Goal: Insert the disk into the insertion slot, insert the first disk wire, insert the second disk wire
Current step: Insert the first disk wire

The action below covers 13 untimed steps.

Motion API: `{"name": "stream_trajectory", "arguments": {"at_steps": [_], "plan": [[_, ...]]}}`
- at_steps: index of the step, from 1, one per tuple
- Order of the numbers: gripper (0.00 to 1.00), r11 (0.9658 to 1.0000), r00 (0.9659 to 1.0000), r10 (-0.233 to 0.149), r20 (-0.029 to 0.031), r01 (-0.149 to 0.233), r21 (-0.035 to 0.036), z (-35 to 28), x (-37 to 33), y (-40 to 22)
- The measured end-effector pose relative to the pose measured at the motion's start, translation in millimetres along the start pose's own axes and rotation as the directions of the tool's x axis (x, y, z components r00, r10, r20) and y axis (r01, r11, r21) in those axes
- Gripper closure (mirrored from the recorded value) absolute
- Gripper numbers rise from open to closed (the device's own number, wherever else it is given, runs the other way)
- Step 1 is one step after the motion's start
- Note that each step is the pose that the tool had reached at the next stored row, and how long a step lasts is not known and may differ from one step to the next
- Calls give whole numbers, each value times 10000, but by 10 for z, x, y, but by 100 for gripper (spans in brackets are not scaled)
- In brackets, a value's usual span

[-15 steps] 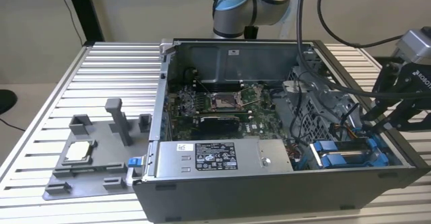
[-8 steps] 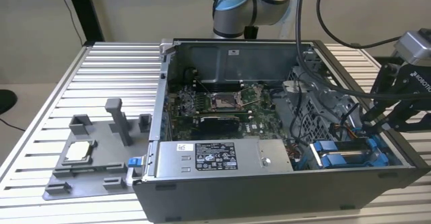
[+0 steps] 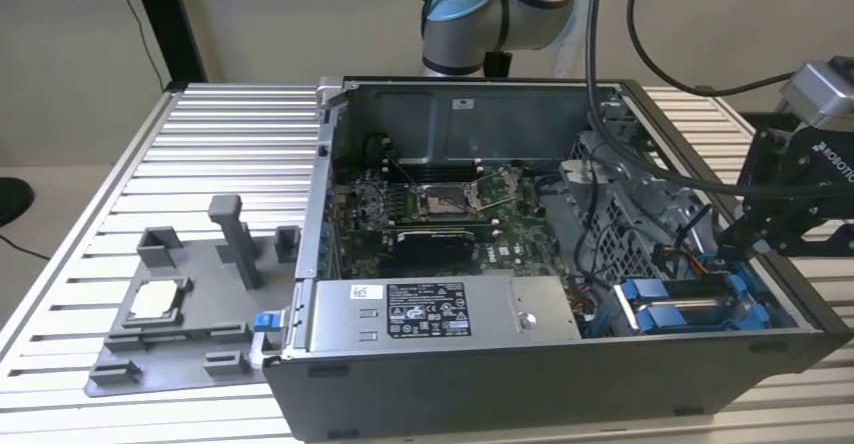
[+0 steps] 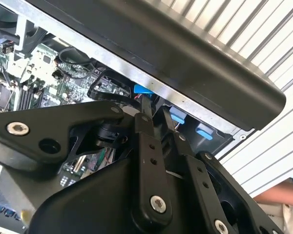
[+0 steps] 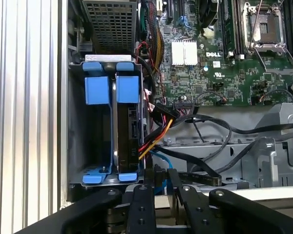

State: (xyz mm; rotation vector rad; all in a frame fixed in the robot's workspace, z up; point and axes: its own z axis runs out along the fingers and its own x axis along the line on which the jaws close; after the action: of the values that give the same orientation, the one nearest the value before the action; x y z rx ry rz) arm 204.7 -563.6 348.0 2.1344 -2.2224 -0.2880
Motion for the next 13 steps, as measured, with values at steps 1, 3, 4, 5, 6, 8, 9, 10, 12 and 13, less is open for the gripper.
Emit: {"name": "stream_trajectory", "arguments": {"at_steps": [1,3,4,5,6,8,9,10,12,13], "plan": [[100,10000,10000,0,-1,0,0,0,0,0],[100,10000,10000,0,-1,0,0,0,0,0],[100,10000,10000,0,-1,0,0,0,0,0],[100,10000,10000,0,0,0,0,0,0,0],[100,10000,10000,-1,2,1,0,0,0,3],[100,10000,10000,2,0,-2,0,-28,-2,25],[100,10000,10000,2,0,-2,0,-42,-2,49],[100,10000,10000,3,3,-3,-1,-48,-2,84],[100,10000,10000,3,1,-3,0,-51,1,171],[100,10000,10000,2,0,-2,9,-49,2,215]]}}
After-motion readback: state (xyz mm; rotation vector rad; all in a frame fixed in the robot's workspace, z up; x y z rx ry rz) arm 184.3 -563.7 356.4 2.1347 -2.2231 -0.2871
